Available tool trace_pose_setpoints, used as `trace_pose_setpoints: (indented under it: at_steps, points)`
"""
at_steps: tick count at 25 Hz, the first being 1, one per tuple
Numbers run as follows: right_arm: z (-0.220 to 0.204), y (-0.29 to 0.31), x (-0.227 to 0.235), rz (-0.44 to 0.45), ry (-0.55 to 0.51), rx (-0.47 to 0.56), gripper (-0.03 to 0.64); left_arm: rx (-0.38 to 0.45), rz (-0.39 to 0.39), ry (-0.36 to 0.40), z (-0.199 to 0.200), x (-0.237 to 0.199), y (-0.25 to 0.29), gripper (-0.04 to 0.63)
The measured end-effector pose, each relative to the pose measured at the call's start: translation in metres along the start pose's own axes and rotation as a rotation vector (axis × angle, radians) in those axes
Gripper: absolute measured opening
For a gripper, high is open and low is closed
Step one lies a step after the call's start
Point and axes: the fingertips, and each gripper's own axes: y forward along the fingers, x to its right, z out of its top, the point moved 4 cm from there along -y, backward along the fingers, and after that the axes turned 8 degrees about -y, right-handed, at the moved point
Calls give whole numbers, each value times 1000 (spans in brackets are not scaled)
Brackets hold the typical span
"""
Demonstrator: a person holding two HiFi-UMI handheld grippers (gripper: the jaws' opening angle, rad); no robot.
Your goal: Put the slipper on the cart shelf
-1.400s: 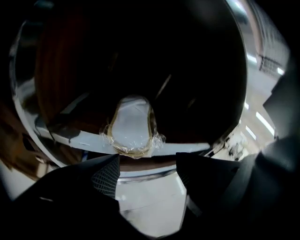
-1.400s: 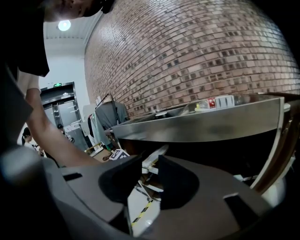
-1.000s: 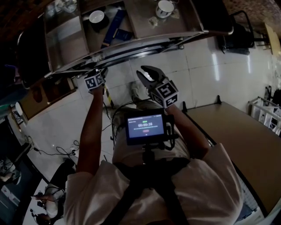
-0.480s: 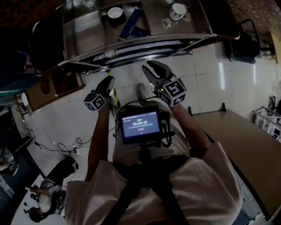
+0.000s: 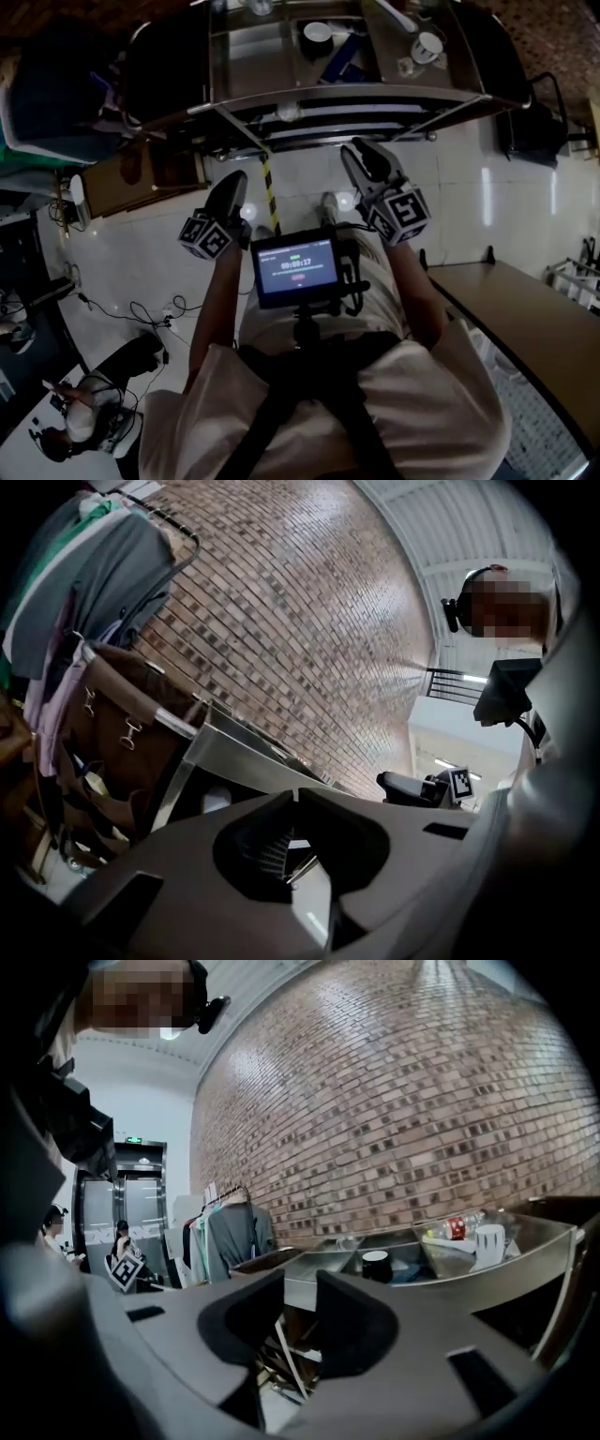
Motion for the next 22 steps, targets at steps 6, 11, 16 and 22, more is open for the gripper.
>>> trace_pose_setpoints:
  at_steps: [6,11,16,22]
  points:
    - [4,8,-73,-3,-51,-5,115,83,-19,-30,47,-6,-87,1]
    - [6,12,-119,-44,-74,-24,115,53,-12,2,71,-25,-135,1]
    - [10,8,-141,-127,-90,-44,115,9,-83,2,76,-45,-155,1]
    - [11,-5,-168,-170,-66,-24,115,-52,-106,34,75,-51,-170,1]
